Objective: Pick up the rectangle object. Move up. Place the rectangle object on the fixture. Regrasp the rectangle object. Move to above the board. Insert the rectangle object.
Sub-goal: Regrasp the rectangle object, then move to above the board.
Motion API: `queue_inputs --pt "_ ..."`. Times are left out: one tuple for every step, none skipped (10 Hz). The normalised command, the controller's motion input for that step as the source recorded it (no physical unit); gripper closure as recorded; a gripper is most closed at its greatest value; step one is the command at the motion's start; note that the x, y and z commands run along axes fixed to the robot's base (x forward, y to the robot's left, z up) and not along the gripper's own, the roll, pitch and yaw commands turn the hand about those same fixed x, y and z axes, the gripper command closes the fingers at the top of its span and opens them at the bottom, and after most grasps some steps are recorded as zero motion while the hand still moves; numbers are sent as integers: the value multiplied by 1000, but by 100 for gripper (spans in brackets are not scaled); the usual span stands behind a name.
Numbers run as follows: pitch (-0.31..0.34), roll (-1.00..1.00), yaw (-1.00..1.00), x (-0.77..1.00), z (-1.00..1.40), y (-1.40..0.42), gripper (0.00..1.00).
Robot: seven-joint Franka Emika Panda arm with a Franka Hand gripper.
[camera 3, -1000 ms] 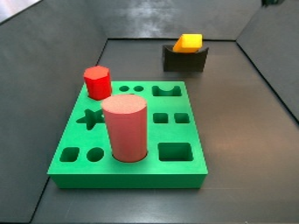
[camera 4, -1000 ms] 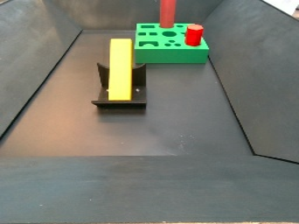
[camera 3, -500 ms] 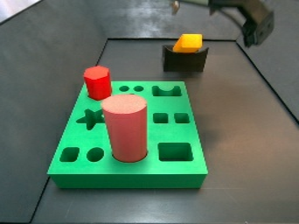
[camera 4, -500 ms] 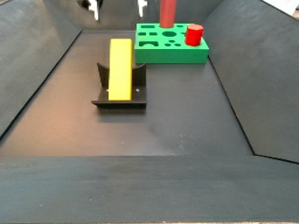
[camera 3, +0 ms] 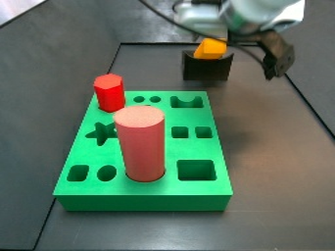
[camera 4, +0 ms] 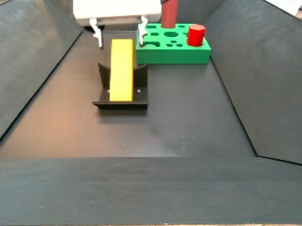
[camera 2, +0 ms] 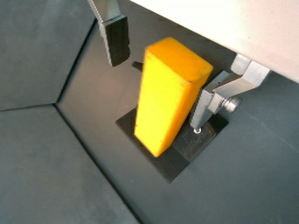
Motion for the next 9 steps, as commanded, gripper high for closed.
queue_inputs --pt "-23 68 2 84 -427 -8 0" --pt "-10 62 6 85 -226 -6 0" --pt "0 0 0 0 0 0 100" --pt "-314 -221 -227 -123 1000 5 100" --pt "-304 -221 -236 -129 1000 6 100" --pt "-269 -218 -252 -140 1000 15 100" --pt "-211 -208 -262 -142 1000 22 100" --pt "-112 -176 -273 -138 1000 23 100" --pt "-37 -152 -266 -134 1000 23 100"
